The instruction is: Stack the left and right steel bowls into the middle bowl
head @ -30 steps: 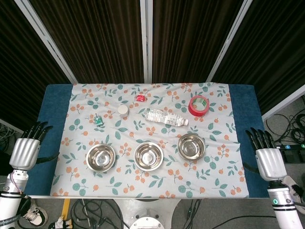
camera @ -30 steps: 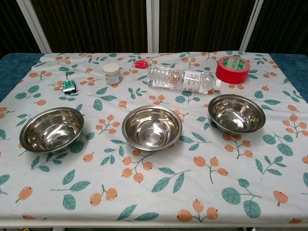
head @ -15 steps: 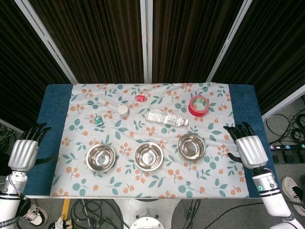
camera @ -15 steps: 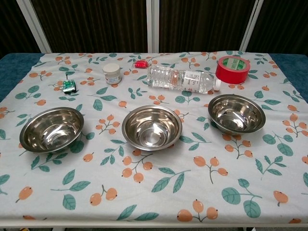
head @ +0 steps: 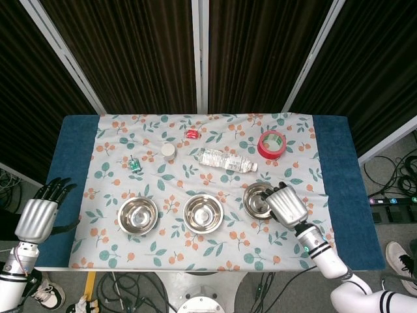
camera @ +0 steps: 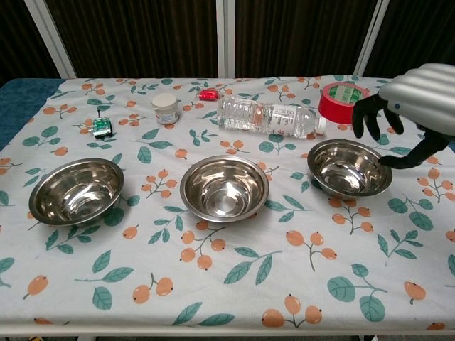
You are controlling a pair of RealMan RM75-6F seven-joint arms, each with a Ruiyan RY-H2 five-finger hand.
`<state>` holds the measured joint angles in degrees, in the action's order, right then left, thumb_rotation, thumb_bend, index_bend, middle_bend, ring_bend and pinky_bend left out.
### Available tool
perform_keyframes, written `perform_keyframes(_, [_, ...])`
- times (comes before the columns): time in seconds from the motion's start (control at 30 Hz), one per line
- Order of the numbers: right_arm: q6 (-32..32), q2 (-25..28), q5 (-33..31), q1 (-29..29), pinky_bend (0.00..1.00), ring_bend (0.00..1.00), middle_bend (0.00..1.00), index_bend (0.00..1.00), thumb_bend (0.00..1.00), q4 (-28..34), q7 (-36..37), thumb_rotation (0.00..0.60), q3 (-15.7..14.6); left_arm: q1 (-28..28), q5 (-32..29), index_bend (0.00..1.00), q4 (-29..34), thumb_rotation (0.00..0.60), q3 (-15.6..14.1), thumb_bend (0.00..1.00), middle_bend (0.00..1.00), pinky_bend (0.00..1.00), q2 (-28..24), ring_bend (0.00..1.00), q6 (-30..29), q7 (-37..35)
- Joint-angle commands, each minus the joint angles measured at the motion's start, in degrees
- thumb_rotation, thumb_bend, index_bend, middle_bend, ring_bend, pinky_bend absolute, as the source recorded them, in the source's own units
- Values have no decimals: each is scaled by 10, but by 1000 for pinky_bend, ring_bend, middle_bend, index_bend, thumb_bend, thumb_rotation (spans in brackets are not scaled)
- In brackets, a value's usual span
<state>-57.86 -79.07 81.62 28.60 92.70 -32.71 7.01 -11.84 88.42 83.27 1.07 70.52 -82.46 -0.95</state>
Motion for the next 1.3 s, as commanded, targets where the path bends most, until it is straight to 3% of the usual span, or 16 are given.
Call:
perform_keyframes(0.03, [12, -21, -26, 7, 346, 526, 503, 437, 183, -16, -25, 600, -9, 0, 0, 235, -6, 532, -1, 156, 222, 225, 1, 123, 4, -7])
perform_keyframes(0.53, [17, -52, -63, 16, 302, 488, 501, 437, 157, -33, -46, 600, -33, 0, 3, 235, -22, 522, -7, 156, 222, 225, 0, 124, 15, -36])
perform_keyframes(0.9, [3, -39, -65, 19, 280, 464, 497, 438, 143, -11, -42, 600, -39, -2, 2, 236, -20, 521, -7, 156, 222, 225, -2, 123, 23, -41])
perform_keyframes(1.3, [21, -73, -81, 37, 279, 424, 493, 436, 147, -62, -46, 600, -44, -4, -2, 235, -35, 522, -6, 156, 222, 225, 6, 123, 31, -35])
